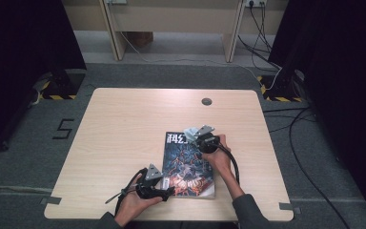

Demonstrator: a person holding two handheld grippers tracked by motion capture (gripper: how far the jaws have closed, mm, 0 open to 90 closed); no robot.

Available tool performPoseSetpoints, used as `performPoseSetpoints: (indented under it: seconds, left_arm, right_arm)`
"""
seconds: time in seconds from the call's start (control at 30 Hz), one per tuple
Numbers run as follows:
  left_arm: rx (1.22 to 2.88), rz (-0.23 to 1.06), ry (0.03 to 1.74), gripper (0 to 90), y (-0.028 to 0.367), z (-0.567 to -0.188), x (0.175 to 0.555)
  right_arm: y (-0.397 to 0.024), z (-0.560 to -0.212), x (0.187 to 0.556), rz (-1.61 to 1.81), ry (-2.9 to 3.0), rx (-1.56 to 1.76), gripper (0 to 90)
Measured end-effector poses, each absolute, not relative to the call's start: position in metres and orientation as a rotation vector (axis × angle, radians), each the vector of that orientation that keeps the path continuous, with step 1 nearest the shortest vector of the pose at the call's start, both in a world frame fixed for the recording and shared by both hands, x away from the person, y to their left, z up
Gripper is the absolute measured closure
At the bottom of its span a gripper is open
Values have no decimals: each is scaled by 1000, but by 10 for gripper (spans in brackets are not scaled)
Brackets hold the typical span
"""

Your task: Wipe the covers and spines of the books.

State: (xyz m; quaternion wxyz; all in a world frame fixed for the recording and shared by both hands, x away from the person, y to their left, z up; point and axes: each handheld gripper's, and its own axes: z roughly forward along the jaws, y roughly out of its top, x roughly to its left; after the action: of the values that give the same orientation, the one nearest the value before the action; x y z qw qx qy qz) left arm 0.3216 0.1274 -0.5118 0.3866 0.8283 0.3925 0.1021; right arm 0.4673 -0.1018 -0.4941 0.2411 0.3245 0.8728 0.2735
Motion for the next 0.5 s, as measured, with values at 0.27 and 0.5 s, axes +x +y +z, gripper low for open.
performPoseSetpoints:
  seconds: [0.27, 0.5]
  left_arm:
    - [2108, 256, 996, 301, 127, -512, 322]
    - [2103, 253, 990, 301, 128, -513, 322]
  right_arm:
    - [-110, -495, 473, 676, 2337, 855, 776]
    - [-134, -496, 482, 636, 2259, 929, 777]
